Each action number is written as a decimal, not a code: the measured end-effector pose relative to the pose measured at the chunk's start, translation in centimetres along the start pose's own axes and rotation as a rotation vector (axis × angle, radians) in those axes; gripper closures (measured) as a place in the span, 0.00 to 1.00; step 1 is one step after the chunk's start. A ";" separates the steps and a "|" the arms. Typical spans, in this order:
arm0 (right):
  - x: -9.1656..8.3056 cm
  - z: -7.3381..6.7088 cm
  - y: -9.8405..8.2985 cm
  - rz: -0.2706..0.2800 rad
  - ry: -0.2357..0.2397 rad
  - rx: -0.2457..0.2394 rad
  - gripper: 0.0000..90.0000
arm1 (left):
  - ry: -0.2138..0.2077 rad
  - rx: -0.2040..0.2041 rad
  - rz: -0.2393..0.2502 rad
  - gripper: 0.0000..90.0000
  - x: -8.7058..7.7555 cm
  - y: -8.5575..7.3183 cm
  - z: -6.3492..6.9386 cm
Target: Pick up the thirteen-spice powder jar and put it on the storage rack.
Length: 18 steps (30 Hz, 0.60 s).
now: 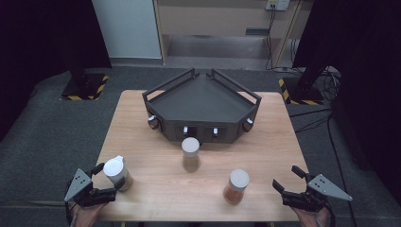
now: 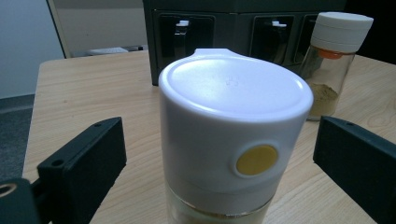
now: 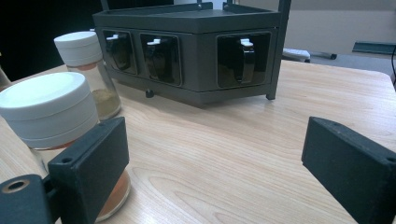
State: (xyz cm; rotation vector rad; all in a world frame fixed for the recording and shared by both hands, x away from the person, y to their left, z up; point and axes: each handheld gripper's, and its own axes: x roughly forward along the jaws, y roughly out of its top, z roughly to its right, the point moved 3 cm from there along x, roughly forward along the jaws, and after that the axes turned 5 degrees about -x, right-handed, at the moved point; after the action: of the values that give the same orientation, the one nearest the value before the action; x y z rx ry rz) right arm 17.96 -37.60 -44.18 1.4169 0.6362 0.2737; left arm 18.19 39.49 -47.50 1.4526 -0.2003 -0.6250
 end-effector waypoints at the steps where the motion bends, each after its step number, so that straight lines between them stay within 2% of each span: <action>1: 0.0 0.0 0.0 0.001 0.001 0.001 0.08 | 0.001 -0.001 0.000 0.02 0.0 0.0 0.0; 18: 0.0 -0.2 0.1 0.001 0.004 -0.010 0.08 | -0.002 -0.009 0.003 0.02 -0.1 0.0 -0.1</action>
State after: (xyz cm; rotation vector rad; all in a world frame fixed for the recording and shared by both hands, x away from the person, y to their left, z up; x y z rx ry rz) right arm 17.88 -37.47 -44.11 1.4079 0.6367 0.2806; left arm 18.15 39.63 -47.53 1.4431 -0.2004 -0.6241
